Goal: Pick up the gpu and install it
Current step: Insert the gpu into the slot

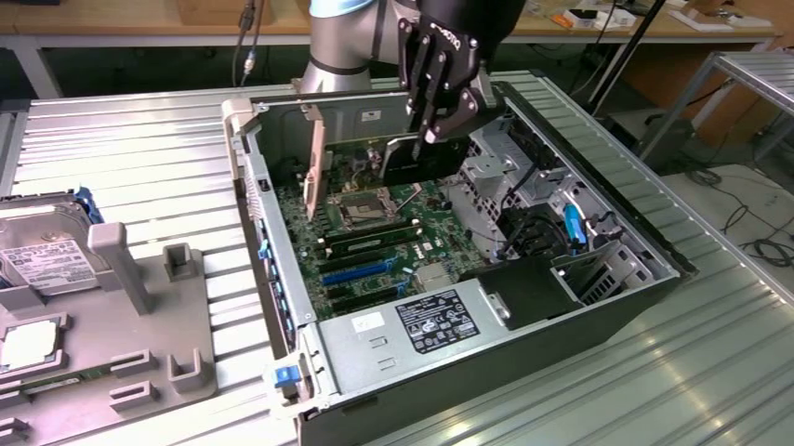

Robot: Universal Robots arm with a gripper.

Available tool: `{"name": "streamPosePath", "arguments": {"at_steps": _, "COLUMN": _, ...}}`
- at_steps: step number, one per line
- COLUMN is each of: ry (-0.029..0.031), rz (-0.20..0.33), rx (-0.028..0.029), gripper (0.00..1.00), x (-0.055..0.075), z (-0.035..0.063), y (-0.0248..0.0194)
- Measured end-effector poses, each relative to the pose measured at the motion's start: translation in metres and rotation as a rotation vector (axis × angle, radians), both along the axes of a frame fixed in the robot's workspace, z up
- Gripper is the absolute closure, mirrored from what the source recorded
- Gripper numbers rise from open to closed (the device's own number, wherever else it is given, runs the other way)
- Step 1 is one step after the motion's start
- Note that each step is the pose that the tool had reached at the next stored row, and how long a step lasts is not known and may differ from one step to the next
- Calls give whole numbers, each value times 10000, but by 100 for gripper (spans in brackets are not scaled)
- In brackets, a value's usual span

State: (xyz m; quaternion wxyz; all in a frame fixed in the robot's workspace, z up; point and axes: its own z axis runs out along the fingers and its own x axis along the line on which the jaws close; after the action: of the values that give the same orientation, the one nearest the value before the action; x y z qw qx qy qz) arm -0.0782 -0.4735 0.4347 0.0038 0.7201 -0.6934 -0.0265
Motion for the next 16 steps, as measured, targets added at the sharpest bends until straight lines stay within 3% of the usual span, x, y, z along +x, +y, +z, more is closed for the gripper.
{"name": "streamPosePath", "arguments": {"at_steps": 7, "ry": 0, "rz": -370, "rx": 0, "gripper": 73, "x": 18, "z": -59, "y": 1}}
{"name": "streamPosePath", "arguments": {"at_steps": 16, "ry": 0, "rz": -371, "rx": 0, "gripper": 73, "x": 19, "z": -102, "y": 3}}
